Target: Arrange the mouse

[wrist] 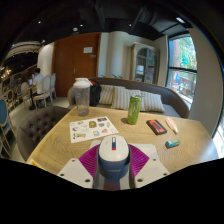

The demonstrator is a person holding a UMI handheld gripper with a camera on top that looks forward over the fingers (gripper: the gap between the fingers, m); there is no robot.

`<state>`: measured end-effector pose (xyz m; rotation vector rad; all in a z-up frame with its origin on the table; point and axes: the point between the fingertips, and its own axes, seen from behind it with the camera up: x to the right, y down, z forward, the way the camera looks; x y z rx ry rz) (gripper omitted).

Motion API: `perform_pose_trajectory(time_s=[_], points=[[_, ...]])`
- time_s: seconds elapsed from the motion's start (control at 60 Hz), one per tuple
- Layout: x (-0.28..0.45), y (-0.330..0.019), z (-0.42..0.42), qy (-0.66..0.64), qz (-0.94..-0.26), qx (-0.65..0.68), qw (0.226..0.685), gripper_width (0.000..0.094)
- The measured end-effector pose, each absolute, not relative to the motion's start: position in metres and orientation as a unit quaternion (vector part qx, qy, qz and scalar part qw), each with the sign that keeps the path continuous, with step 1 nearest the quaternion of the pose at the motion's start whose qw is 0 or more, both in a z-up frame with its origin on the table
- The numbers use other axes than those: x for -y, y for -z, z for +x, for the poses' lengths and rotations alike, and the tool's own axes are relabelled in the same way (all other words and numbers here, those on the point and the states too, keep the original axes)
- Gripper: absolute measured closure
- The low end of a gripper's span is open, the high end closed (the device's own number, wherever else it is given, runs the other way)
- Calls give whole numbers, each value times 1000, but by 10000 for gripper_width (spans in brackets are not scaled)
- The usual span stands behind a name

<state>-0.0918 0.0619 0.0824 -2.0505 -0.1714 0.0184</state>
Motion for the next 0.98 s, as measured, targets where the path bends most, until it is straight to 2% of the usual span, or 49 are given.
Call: perform_pose_trajectory(time_s=[0.117, 0.283, 0.317, 0.483, 0.567, 0.683, 0.983], points=[[-67, -26, -69, 9, -880, 42, 473, 529], [-60, 11, -52, 3, -900, 30, 434, 513], [-64, 9, -52, -7, -895, 24, 446, 503], [-61, 11, -53, -24, -898, 28, 439, 381], [-50, 11, -54, -28, -898, 37, 437, 180], [-22, 1, -51, -45, -893, 50, 445, 77], [104, -22, 9, -61, -878, 21, 475, 79]])
